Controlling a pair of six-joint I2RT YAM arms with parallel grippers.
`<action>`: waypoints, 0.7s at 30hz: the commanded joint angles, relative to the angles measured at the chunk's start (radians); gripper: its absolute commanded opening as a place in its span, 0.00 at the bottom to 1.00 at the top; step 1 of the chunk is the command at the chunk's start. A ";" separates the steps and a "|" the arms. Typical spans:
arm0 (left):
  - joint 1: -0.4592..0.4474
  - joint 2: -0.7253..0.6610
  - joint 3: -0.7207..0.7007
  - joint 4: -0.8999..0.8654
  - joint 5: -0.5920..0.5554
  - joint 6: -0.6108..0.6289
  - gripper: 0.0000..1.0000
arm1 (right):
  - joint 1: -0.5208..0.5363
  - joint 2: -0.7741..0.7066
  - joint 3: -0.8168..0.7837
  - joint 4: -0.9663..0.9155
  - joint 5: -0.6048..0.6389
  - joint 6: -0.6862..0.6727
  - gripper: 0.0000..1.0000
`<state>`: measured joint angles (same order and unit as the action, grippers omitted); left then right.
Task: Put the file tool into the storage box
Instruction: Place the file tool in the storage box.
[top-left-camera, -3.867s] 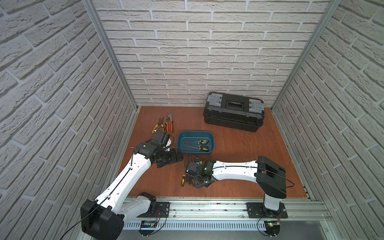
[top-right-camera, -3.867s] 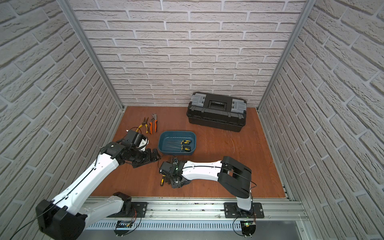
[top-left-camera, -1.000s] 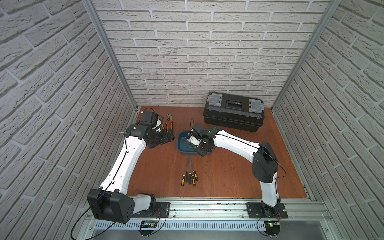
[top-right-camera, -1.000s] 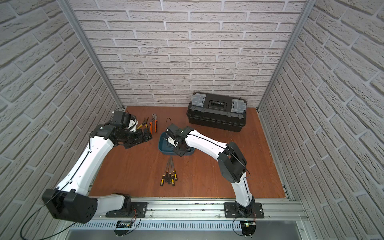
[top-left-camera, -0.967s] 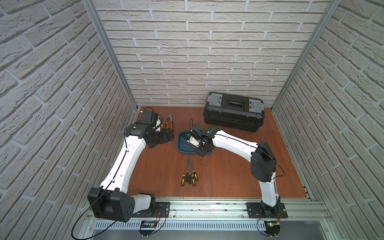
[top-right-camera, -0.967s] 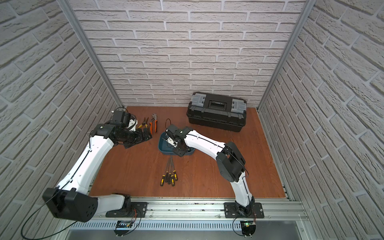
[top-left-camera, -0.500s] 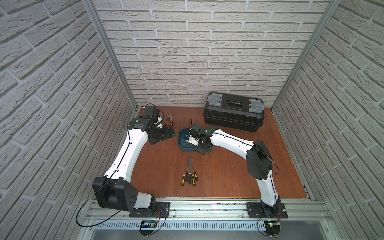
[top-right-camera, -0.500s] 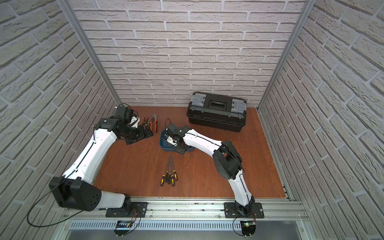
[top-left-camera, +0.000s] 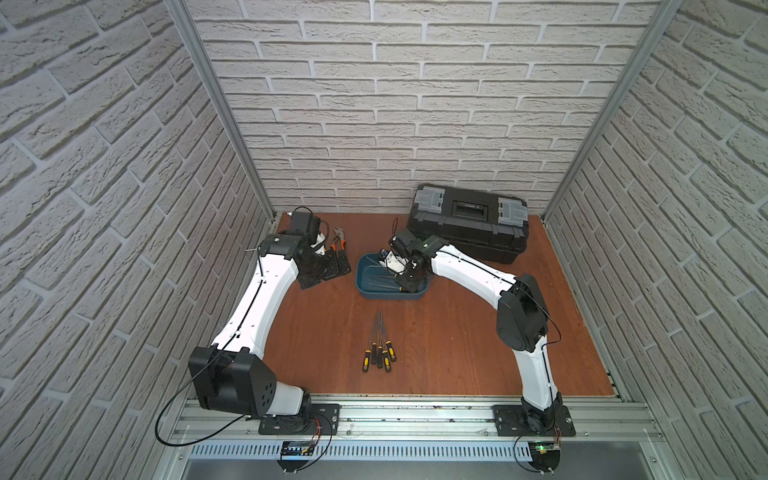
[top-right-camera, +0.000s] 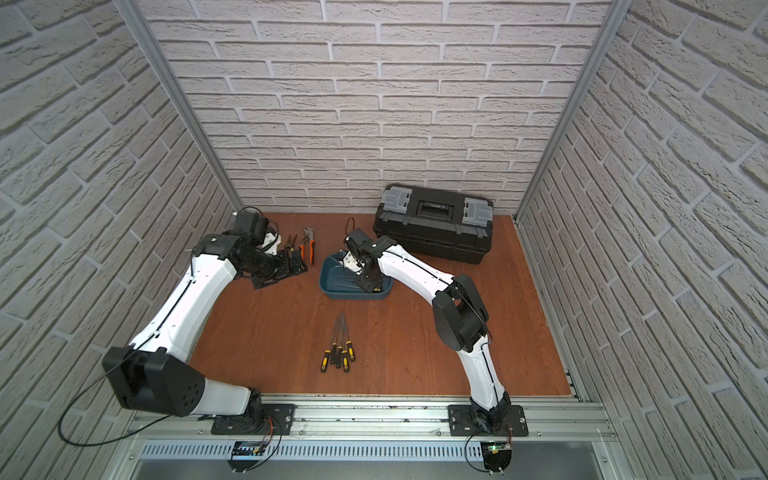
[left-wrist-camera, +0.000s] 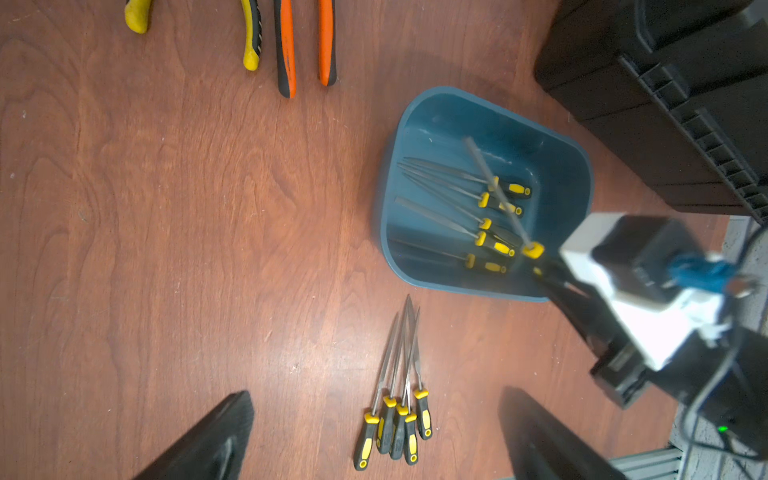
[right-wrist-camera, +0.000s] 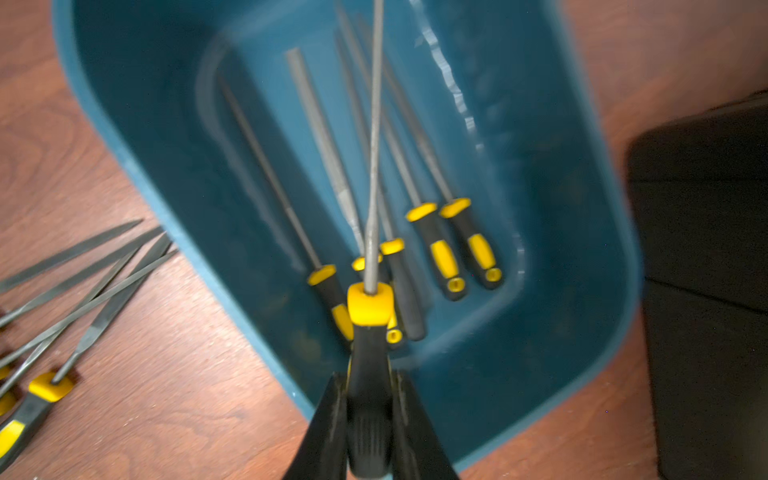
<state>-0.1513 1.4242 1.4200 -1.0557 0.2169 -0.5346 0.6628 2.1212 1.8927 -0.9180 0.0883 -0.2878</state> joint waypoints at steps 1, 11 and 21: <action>0.007 0.003 0.019 -0.003 0.008 0.006 0.98 | -0.015 -0.004 0.047 0.000 -0.021 -0.036 0.03; 0.007 -0.014 0.001 -0.018 0.012 0.006 0.98 | -0.022 0.073 0.028 0.014 -0.024 -0.117 0.03; 0.007 -0.026 -0.025 -0.003 0.024 0.003 0.98 | -0.011 0.050 -0.041 0.004 -0.070 -0.112 0.03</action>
<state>-0.1509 1.4216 1.4124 -1.0595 0.2279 -0.5350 0.6399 2.2105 1.8786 -0.9161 0.0471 -0.3973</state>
